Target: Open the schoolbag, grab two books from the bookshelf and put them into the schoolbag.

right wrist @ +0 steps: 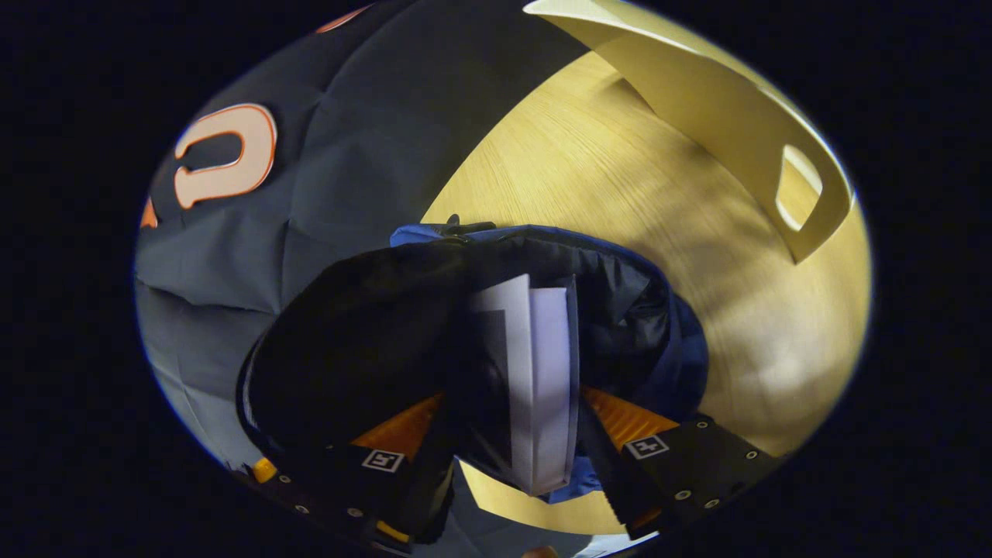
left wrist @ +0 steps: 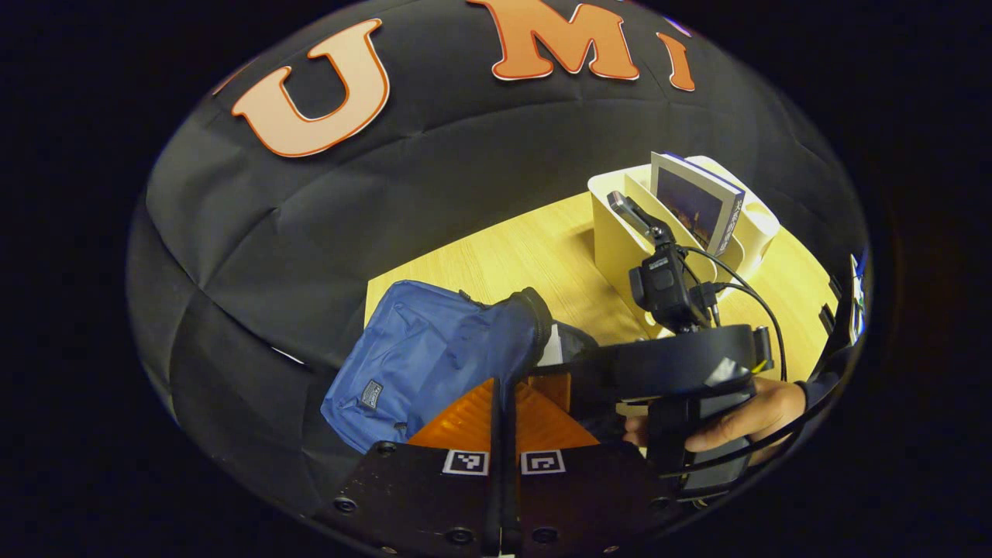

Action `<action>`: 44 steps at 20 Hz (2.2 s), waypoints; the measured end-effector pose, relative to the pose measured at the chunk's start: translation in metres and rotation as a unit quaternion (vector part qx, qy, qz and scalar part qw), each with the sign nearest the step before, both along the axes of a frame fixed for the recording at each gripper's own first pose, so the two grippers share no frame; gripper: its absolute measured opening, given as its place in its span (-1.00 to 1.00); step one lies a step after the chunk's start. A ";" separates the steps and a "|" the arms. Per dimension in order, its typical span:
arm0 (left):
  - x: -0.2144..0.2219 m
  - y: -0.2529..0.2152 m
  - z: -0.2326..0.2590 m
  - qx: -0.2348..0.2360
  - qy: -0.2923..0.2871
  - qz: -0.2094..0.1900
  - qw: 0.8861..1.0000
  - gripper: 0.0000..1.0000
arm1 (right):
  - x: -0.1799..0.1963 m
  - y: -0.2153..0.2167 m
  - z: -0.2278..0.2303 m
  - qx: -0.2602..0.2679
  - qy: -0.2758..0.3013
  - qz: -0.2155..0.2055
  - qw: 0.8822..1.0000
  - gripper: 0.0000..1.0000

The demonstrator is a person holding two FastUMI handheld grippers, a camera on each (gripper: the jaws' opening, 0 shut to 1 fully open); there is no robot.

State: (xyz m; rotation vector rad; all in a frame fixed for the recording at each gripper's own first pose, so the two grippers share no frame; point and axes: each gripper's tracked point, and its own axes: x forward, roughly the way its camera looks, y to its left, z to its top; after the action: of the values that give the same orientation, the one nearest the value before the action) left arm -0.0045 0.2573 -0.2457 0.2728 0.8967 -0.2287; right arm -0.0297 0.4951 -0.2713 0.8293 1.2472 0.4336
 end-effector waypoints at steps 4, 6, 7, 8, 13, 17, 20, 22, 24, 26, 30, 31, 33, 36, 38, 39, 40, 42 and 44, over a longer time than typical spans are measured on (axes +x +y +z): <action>0.000 -0.002 -0.001 -0.007 -0.003 0.002 1.000 -0.98 | 0.001 -0.036 0.014 -0.062 -0.073 0.037 0.995 0.93; -0.001 -0.002 -0.003 -0.008 -0.001 0.001 1.000 -0.98 | 0.003 -0.056 0.028 -0.100 -0.114 0.059 0.987 0.93; -0.001 -0.003 -0.003 -0.007 -0.002 -0.002 1.000 -0.98 | 0.006 -0.066 0.037 -0.115 -0.135 0.071 0.982 0.93; 0.000 -0.003 -0.003 -0.005 -0.004 -0.002 1.000 -0.98 | 0.009 -0.077 0.049 -0.128 -0.156 0.084 0.976 0.93; -0.002 -0.003 -0.009 -0.008 -0.002 -0.005 1.000 -0.99 | 0.032 -0.156 0.115 -0.212 -0.231 0.109 0.943 0.95; -0.003 -0.003 -0.011 -0.014 0.000 0.000 1.000 -0.99 | 0.053 -0.222 0.148 -0.257 -0.210 0.113 0.937 0.94; -0.003 -0.003 -0.014 -0.017 0.000 0.003 1.000 -0.98 | 0.082 -0.272 0.164 -0.308 -0.227 0.113 0.917 0.93; -0.003 -0.002 -0.015 -0.020 0.001 0.007 1.000 -0.98 | 0.094 -0.290 0.175 -0.317 -0.218 0.108 0.917 0.94; -0.003 -0.002 -0.015 -0.021 0.000 0.008 1.000 -0.98 | 0.109 -0.303 0.179 -0.326 -0.213 0.105 0.915 0.94; -0.003 -0.002 -0.015 -0.020 0.001 0.008 1.000 -0.98 | 0.125 -0.316 0.174 -0.346 -0.202 0.112 0.909 0.95; -0.004 -0.002 -0.017 -0.020 -0.001 0.003 1.000 -0.98 | 0.152 -0.324 0.134 -0.342 -0.110 0.115 0.926 0.95; -0.004 -0.004 -0.018 -0.021 0.001 0.001 1.000 -0.98 | 0.158 -0.326 0.118 -0.345 -0.086 0.123 0.927 0.95; -0.005 -0.003 -0.021 -0.021 0.003 -0.002 1.000 -0.97 | 0.164 -0.321 0.098 -0.341 -0.048 0.131 0.930 0.95; -0.007 -0.004 -0.022 -0.020 0.005 -0.006 1.000 -0.98 | 0.173 -0.313 0.079 -0.345 -0.008 0.135 0.929 0.65; -0.007 -0.004 -0.023 -0.022 0.007 -0.006 1.000 -0.98 | 0.175 -0.311 0.066 -0.356 0.011 0.144 0.923 0.71; -0.007 -0.004 -0.024 -0.023 0.008 -0.006 1.000 -0.98 | 0.176 -0.311 0.061 -0.366 0.017 0.145 0.919 0.53; -0.007 -0.004 -0.024 -0.023 0.008 -0.007 1.000 -0.98 | 0.177 -0.314 0.053 -0.378 0.023 0.148 0.914 0.44; -0.007 -0.004 -0.025 -0.024 0.009 -0.008 1.000 -0.98 | 0.177 -0.321 0.050 -0.395 0.033 0.144 0.907 -0.12; -0.007 -0.004 -0.025 -0.025 0.012 -0.009 1.000 -0.98 | 0.177 -0.323 0.047 -0.396 0.040 0.147 0.906 -0.26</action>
State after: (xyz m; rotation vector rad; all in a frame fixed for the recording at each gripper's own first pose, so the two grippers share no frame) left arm -0.0113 0.2528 -0.2712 0.2332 0.9109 -0.2713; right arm 0.1472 0.1722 -0.2240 -0.0395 1.4694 0.0974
